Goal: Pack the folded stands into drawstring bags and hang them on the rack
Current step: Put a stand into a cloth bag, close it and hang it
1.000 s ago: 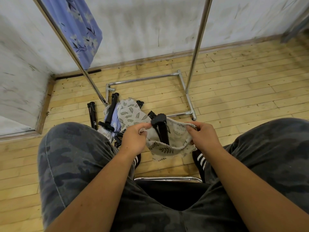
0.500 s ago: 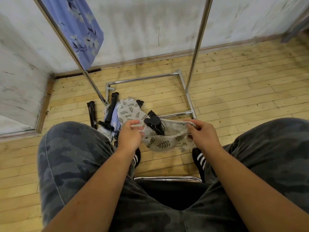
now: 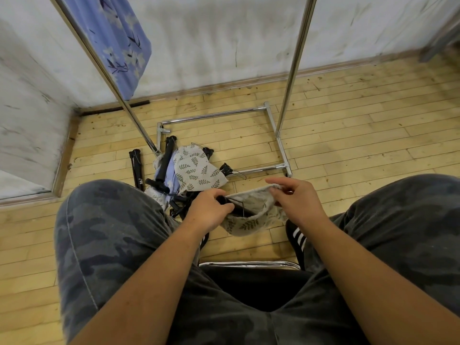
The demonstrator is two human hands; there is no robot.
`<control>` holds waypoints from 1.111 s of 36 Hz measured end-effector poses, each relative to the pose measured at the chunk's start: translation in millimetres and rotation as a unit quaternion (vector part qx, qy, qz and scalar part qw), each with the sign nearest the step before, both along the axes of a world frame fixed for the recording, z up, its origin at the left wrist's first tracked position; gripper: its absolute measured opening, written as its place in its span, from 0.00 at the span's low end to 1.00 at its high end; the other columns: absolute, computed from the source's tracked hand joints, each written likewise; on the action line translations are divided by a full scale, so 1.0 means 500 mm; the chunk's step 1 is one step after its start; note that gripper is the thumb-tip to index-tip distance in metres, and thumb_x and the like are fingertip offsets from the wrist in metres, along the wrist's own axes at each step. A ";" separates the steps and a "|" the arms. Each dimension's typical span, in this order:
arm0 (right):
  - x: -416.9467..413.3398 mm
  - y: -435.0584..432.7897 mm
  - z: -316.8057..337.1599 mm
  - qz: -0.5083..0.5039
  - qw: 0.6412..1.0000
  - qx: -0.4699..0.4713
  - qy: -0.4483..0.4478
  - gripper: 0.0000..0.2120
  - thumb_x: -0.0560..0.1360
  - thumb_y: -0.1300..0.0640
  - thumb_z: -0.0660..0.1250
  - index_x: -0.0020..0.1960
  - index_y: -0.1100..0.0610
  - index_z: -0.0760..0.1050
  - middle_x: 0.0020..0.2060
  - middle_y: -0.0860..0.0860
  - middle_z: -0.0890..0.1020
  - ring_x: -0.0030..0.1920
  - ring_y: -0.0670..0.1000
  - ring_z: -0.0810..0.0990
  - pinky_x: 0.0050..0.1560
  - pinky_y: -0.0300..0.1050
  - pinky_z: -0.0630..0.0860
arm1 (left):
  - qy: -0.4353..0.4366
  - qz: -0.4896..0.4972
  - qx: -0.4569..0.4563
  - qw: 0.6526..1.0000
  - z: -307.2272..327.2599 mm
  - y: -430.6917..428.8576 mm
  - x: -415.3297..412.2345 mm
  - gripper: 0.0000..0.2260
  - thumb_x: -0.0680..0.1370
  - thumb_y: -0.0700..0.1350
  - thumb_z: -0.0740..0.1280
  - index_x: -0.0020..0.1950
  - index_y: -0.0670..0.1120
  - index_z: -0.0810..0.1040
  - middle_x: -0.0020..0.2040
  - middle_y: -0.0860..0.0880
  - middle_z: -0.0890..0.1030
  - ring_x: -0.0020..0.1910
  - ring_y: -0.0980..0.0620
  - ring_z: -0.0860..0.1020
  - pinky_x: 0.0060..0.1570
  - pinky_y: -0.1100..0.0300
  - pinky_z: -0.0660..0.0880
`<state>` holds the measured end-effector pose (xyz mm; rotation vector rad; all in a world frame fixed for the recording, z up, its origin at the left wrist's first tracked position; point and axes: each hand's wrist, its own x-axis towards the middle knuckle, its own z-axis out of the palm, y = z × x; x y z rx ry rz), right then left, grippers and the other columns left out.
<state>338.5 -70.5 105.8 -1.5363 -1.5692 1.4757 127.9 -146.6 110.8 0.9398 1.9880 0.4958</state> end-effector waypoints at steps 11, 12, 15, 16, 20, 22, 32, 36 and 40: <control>0.002 -0.004 0.003 -0.002 0.996 0.060 -0.062 0.12 0.79 0.57 0.73 0.60 0.45 0.84 0.45 0.43 0.85 0.45 0.40 0.83 0.40 0.26 0.77 | 0.033 0.047 -0.065 0.996 -0.022 0.003 -0.018 0.10 0.81 0.49 0.64 0.55 0.42 0.74 0.46 0.44 0.80 0.40 0.46 0.78 0.38 0.55 0.72; 0.001 -0.005 0.002 -0.005 0.997 0.056 -0.061 0.11 0.79 0.57 0.73 0.59 0.45 0.84 0.46 0.43 0.85 0.45 0.39 0.83 0.37 0.25 0.75 | 0.038 0.057 -0.082 0.994 -0.025 0.003 -0.022 0.09 0.81 0.48 0.64 0.48 0.41 0.73 0.40 0.44 0.76 0.36 0.46 0.74 0.35 0.56 0.68; -0.001 -0.006 0.003 -0.015 0.999 0.033 -0.040 0.09 0.79 0.58 0.73 0.57 0.46 0.85 0.46 0.44 0.85 0.47 0.41 0.83 0.36 0.27 0.76 | 0.065 0.024 -0.128 0.989 -0.024 0.002 -0.025 0.12 0.82 0.43 0.62 0.39 0.42 0.68 0.33 0.46 0.68 0.30 0.48 0.68 0.30 0.57 0.62; -0.001 -0.006 0.003 -0.016 0.999 0.028 -0.034 0.09 0.79 0.58 0.73 0.57 0.46 0.85 0.46 0.44 0.86 0.48 0.41 0.83 0.39 0.28 0.76 | 0.083 0.005 -0.146 0.986 -0.026 0.002 -0.025 0.13 0.82 0.42 0.61 0.38 0.42 0.68 0.33 0.46 0.69 0.32 0.48 0.69 0.31 0.57 0.64; -0.004 -0.005 0.005 -0.029 1.000 0.000 0.002 0.09 0.79 0.59 0.73 0.54 0.46 0.86 0.47 0.46 0.86 0.50 0.43 0.84 0.45 0.34 0.78 | 0.142 -0.072 -0.181 0.970 -0.043 -0.003 -0.033 0.08 0.83 0.40 0.61 0.48 0.38 0.77 0.39 0.45 0.75 0.42 0.46 0.75 0.37 0.57 0.70; -0.005 -0.003 0.007 -0.034 0.999 -0.014 0.020 0.09 0.79 0.60 0.73 0.53 0.48 0.86 0.48 0.47 0.86 0.51 0.45 0.84 0.46 0.36 0.78 | 0.137 -0.097 -0.182 0.969 -0.052 -0.007 -0.036 0.09 0.82 0.41 0.63 0.55 0.40 0.82 0.47 0.43 0.81 0.46 0.45 0.79 0.40 0.56 0.74; -0.011 -0.011 0.020 0.018 0.997 -0.019 0.071 0.10 0.79 0.61 0.72 0.51 0.47 0.85 0.47 0.56 0.86 0.52 0.55 0.85 0.55 0.47 0.83 | 0.121 -0.099 -0.152 0.976 -0.049 -0.008 -0.035 0.15 0.83 0.53 0.66 0.53 0.40 0.81 0.38 0.48 0.77 0.37 0.50 0.75 0.34 0.57 0.67; -0.018 -0.023 0.032 0.056 0.996 0.029 0.070 0.10 0.79 0.60 0.72 0.50 0.45 0.85 0.47 0.54 0.85 0.51 0.54 0.84 0.55 0.49 0.84 | 0.104 -0.098 -0.141 0.980 -0.046 -0.010 -0.022 0.17 0.83 0.58 0.63 0.64 0.46 0.70 0.55 0.47 0.79 0.53 0.48 0.77 0.47 0.55 0.70; -0.023 -0.030 0.043 0.078 0.994 0.039 0.071 0.11 0.81 0.61 0.70 0.50 0.45 0.84 0.47 0.54 0.85 0.51 0.55 0.84 0.55 0.54 0.83 | 0.080 -0.124 -0.095 0.984 -0.031 -0.006 -0.007 0.16 0.83 0.61 0.62 0.61 0.51 0.73 0.54 0.49 0.82 0.49 0.53 0.79 0.40 0.57 0.70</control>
